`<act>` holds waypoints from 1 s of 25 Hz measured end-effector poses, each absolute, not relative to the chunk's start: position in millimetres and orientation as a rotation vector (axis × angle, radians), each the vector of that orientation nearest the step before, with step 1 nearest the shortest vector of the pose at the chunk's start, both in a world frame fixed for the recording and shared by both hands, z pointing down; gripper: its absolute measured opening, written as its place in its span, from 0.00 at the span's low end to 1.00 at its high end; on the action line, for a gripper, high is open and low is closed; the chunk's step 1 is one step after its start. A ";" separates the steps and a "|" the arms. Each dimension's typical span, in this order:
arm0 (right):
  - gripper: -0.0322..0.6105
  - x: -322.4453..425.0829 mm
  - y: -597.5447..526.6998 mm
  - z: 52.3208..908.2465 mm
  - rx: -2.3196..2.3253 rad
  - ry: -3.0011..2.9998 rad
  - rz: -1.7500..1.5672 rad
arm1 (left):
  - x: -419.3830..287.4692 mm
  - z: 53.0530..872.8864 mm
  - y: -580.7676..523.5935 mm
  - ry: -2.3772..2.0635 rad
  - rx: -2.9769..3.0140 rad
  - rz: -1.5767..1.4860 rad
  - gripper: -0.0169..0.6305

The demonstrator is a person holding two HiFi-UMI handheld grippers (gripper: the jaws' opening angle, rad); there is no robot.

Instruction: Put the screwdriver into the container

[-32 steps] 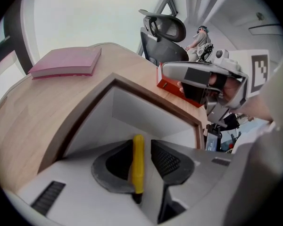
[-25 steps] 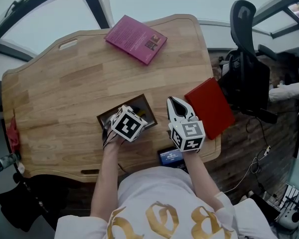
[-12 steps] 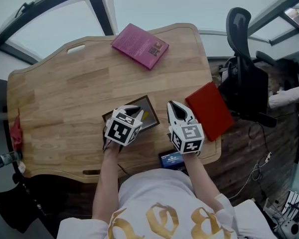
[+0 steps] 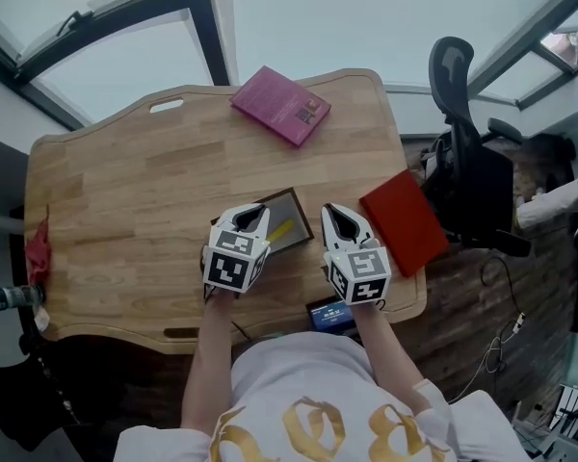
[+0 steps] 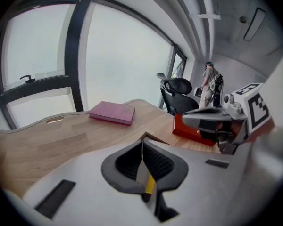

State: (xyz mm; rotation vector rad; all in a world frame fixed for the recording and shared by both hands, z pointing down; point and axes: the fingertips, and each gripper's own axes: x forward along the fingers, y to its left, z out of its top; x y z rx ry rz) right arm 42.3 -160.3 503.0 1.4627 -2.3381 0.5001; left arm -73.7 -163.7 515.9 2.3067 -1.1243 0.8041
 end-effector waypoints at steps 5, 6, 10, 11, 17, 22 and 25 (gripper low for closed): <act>0.10 29.9 -140.7 482.9 1.458 -2.345 0.378 | -91.8 493.4 -147.8 -1.189 2.254 0.588 0.05; 0.10 28.1 -135.7 480.1 1.460 -2.346 0.367 | -95.3 488.6 -143.7 -1.199 2.246 0.541 0.05; 0.10 21.1 -114.1 468.5 1.463 -2.356 0.337 | -107.4 470.1 -127.6 -1.289 2.278 0.453 0.05; 0.10 19.6 -109.2 465.0 1.466 -2.361 0.327 | -109.7 463.6 -124.8 -1.323 2.293 0.424 0.05; 0.10 13.2 -82.7 447.4 1.496 -2.367 0.264 | -124.5 425.2 -106.4 -1.513 2.338 0.278 0.05; 0.10 8.2 -66.0 435.1 1.521 -2.349 0.205 | -152.8 416.7 -88.0 -1.707 2.270 0.245 0.05; 0.10 5.6 -66.0 428.0 1.521 -2.359 0.202 | -163.7 405.2 -78.1 -1.735 2.229 0.124 0.05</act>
